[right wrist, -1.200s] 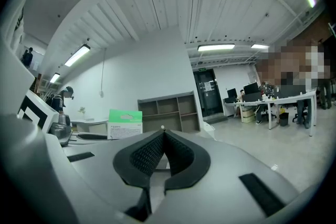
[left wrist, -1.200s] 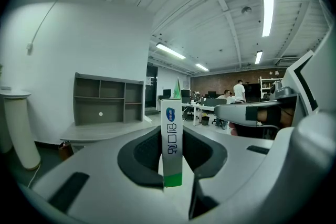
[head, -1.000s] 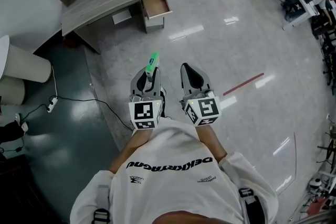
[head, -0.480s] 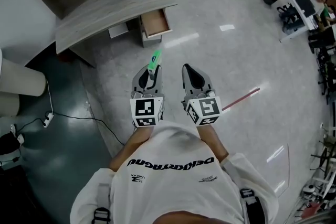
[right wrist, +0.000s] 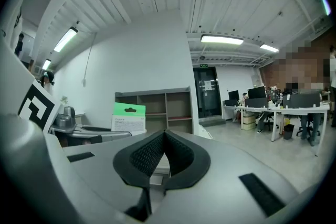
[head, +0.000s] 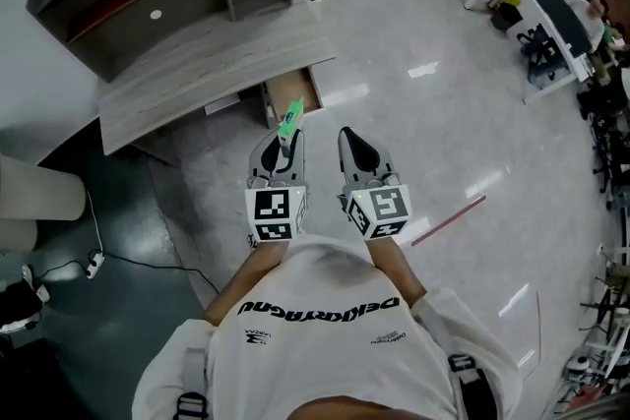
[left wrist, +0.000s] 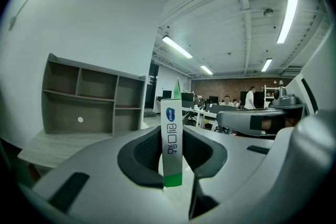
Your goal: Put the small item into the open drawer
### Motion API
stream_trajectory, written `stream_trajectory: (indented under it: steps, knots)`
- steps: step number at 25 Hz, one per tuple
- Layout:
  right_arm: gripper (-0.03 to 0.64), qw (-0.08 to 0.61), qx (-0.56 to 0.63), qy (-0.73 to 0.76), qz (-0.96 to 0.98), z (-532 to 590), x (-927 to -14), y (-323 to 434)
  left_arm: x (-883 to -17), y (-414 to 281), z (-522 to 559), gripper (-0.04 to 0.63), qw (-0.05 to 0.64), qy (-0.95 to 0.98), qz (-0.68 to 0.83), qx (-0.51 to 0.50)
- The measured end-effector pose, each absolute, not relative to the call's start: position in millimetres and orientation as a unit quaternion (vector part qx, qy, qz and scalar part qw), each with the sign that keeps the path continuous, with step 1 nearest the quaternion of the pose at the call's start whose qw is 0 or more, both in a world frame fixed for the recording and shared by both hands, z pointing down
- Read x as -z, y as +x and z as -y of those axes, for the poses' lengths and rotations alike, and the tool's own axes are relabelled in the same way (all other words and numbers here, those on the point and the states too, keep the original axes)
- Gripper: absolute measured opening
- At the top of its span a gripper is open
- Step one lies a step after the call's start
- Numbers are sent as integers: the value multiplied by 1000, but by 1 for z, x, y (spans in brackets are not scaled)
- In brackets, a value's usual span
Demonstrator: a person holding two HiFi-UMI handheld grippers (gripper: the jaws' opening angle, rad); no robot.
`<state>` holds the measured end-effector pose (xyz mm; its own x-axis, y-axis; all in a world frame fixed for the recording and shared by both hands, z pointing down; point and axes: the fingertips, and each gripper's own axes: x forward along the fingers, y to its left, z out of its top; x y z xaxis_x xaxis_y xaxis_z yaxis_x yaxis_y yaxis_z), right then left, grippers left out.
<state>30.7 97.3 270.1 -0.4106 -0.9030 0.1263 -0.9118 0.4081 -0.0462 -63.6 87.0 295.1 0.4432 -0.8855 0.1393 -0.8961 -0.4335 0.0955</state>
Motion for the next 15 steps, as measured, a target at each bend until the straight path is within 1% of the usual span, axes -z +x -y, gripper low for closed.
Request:
stream_trajectory:
  steps: [8, 15]
  knots:
    - [28, 45, -66, 543, 836, -12, -273, 24, -304, -71, -5, 94, 97, 843, 527, -51]
    - [28, 69, -87, 533, 839, 34, -299, 31, -332, -61, 41, 94, 126, 836, 529, -72]
